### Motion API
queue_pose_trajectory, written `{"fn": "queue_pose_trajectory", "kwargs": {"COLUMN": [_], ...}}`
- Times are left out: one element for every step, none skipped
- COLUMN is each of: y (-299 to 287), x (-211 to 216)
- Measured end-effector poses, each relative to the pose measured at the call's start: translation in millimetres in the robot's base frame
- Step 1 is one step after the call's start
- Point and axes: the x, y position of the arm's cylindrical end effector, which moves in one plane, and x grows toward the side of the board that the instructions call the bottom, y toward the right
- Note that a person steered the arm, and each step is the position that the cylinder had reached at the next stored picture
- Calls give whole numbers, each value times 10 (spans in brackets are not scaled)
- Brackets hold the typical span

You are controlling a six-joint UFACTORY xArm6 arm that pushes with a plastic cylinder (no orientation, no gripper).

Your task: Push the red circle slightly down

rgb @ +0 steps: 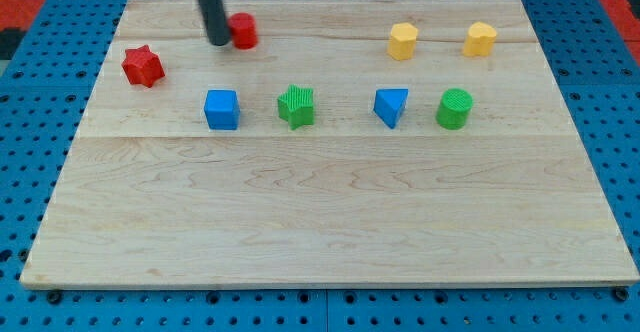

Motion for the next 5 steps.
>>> {"fn": "queue_pose_trajectory", "kwargs": {"y": [156,-57,179,551,693], "x": [-26,-366,-463,-379,-123]}}
